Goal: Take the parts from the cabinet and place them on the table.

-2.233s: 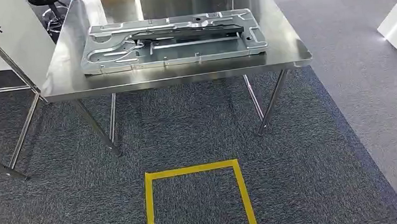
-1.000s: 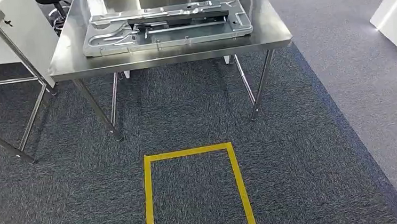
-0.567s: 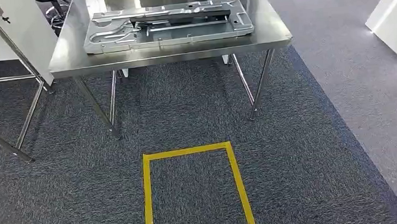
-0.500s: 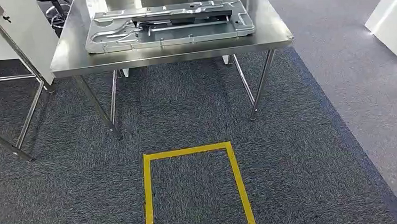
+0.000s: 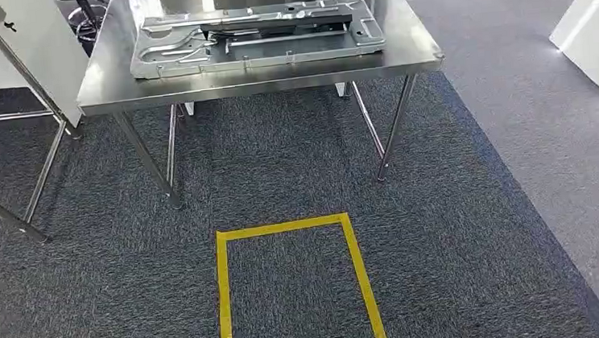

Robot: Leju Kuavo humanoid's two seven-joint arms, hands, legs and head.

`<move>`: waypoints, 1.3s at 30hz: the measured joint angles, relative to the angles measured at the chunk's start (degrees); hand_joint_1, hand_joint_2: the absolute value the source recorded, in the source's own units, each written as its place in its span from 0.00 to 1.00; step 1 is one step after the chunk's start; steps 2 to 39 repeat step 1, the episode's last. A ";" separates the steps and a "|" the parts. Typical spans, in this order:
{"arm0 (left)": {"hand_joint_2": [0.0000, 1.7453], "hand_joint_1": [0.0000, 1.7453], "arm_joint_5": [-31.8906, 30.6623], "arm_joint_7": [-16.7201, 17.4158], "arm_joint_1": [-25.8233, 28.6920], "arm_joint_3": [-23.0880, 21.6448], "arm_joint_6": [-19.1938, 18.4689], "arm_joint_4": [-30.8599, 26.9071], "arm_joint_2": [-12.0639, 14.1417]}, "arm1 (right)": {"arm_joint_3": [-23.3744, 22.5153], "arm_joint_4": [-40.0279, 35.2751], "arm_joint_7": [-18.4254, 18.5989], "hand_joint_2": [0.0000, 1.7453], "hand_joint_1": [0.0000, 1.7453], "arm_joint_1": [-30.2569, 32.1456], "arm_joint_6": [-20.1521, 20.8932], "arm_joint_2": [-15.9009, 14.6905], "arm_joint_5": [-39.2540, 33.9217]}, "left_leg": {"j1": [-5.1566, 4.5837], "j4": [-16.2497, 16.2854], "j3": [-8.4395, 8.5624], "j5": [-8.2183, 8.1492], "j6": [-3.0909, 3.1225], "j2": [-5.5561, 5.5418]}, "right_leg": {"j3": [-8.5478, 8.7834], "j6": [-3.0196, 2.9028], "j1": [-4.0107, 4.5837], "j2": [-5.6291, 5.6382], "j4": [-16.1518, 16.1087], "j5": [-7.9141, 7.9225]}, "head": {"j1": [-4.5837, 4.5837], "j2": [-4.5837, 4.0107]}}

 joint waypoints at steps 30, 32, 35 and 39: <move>1.00 0.00 0.00 -0.02 -0.02 0.00 0.17 0.00 0.00 | -0.04 0.00 -0.04 1.00 0.00 0.00 0.02 0.00 -0.04 | 0.01 0.00 0.00 0.00 0.00 0.00 | -0.02 0.01 0.01 0.00 0.01 0.00 | 0.00 0.00; 1.00 0.00 0.00 -0.02 -0.02 0.00 0.17 0.00 0.00 | -0.04 0.00 -0.04 1.00 0.00 0.00 0.02 0.00 -0.04 | 0.01 0.00 0.00 0.00 0.00 0.00 | -0.02 0.01 0.01 0.00 0.01 0.00 | 0.00 0.00; 1.00 0.00 0.00 -0.02 -0.02 0.00 0.17 0.00 0.00 | -0.04 0.00 -0.04 1.00 0.00 0.00 0.02 0.00 -0.04 | 0.01 0.00 0.00 0.00 0.00 0.00 | -0.02 0.01 0.01 0.00 0.01 0.00 | 0.00 0.00; 1.00 0.00 0.00 -0.02 -0.02 0.00 0.17 0.00 0.00 | -0.04 0.00 -0.04 1.00 0.00 0.00 0.02 0.00 -0.04 | 0.01 0.00 0.00 0.00 0.00 0.00 | -0.02 0.01 0.01 0.00 0.01 0.00 | 0.00 0.00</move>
